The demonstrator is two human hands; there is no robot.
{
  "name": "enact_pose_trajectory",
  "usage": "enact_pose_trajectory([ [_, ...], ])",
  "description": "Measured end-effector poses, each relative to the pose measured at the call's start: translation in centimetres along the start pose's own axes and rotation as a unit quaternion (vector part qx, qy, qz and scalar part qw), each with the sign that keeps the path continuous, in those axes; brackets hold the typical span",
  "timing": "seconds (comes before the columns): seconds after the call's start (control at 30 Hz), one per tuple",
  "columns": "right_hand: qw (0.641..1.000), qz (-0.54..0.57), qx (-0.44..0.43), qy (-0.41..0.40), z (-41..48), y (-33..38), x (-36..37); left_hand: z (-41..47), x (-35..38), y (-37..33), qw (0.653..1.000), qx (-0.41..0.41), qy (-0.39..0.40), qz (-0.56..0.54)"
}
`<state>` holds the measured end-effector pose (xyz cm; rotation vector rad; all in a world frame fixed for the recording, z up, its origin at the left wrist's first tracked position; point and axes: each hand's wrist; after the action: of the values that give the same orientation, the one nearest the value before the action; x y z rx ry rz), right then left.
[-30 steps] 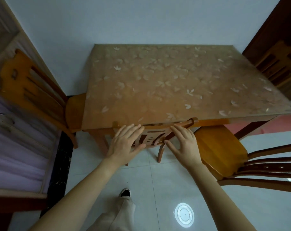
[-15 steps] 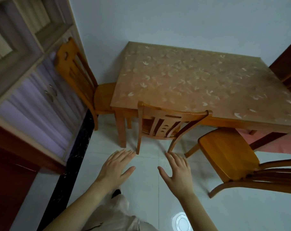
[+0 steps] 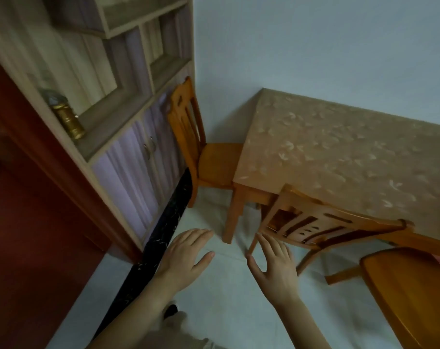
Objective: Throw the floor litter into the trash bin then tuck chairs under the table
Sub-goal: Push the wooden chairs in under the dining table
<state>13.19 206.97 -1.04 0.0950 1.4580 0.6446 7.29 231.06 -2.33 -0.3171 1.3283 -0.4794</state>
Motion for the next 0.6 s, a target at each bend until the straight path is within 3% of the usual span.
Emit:
enact_pose_trajectory([
  [0.33,0.999,0.037,-0.013,0.015,13.1,12.5,7.4,4.4,-9.7,17.9,0.999,-0.032,-0.020,0.026],
  [0.6,0.999,0.034,-0.009,0.005,21.5,16.2,10.1,11.9,-12.3,24.1,0.999,-0.010,-0.025,0.018],
])
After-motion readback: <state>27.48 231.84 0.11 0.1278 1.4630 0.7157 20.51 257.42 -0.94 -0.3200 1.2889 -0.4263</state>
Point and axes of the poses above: each hand's wrist, its own z-axis towards the middle knuckle, its own x-axis out of the palm, y = z × x, and after that the axes turned 3 degrees about x, right-handed
